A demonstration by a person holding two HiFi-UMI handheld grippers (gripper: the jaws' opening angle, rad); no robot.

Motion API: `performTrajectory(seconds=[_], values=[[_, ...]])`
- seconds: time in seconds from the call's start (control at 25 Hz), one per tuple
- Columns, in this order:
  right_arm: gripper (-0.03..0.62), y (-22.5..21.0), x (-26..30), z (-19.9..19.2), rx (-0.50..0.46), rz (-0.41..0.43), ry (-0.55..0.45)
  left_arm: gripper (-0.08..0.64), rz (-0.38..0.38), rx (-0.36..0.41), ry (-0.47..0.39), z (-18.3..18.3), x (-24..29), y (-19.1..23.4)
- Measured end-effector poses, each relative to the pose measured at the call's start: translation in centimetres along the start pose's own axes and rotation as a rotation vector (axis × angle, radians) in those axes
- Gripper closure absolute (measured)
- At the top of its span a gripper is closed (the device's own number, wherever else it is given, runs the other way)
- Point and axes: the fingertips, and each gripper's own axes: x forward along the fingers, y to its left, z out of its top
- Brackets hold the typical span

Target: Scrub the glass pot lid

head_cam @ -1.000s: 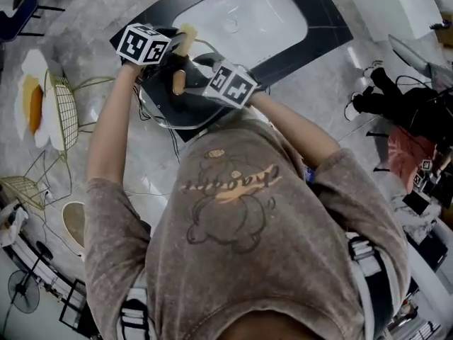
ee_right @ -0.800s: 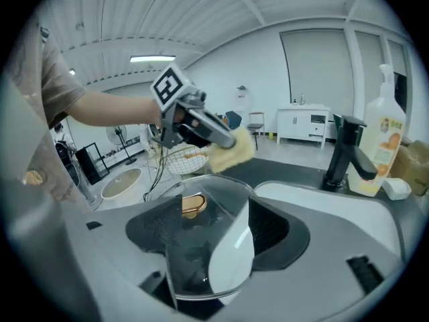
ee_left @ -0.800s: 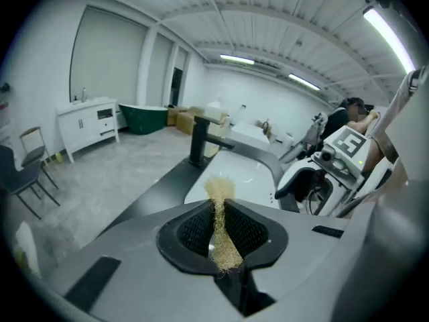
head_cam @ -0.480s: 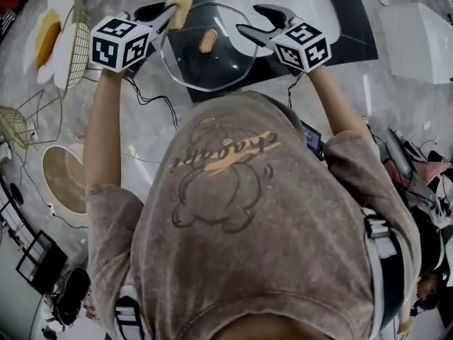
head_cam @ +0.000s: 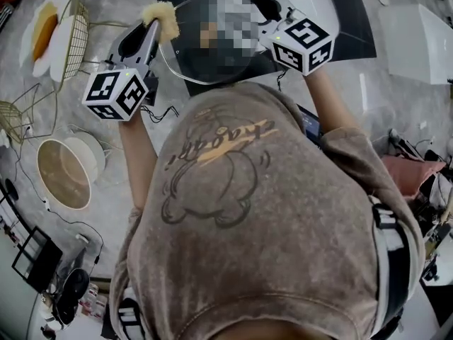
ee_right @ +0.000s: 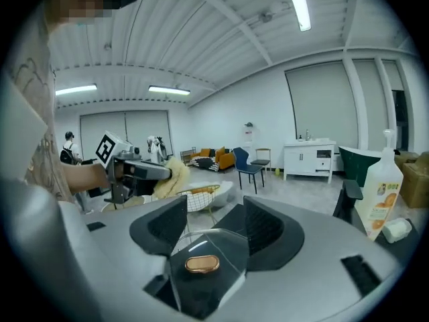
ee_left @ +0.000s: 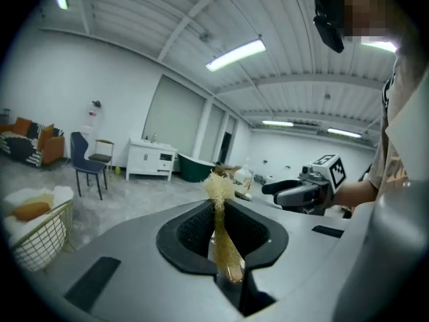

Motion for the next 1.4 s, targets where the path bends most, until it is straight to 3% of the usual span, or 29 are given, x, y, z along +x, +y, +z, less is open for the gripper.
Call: performTrajectory(seconds=[0.16,0.32,0.44,0.84,1.4], values=[[0.403,-0.3,-0.6,0.5,0.049,-0.032,-0.084,0.506,0.047,0.008,-0.067,0.0,-0.3,0.3],[0.493,-0.5,-0.7,-0.4,0.051,-0.102,-0.102,0.506,0.088,0.030,-0.111,0.4,-0.3,0.6],[0.592,-0.7,-0.5,-1.4,0.062,-0.169,-0.109,0.508,0.098,0.049,-0.123,0.0,0.3,0.3],[0.594,-0.9,0.1,-4.2,0.112,-0.245,-0.129,0.508,0.167,0.025,-0.134,-3.3,0.9,0.3],[0.594,-0.9,0.1,-4.2,0.132,-0.242,-0.144,0.508,0.195,-0.022,-0.142,-3.4,0.6,0.3]])
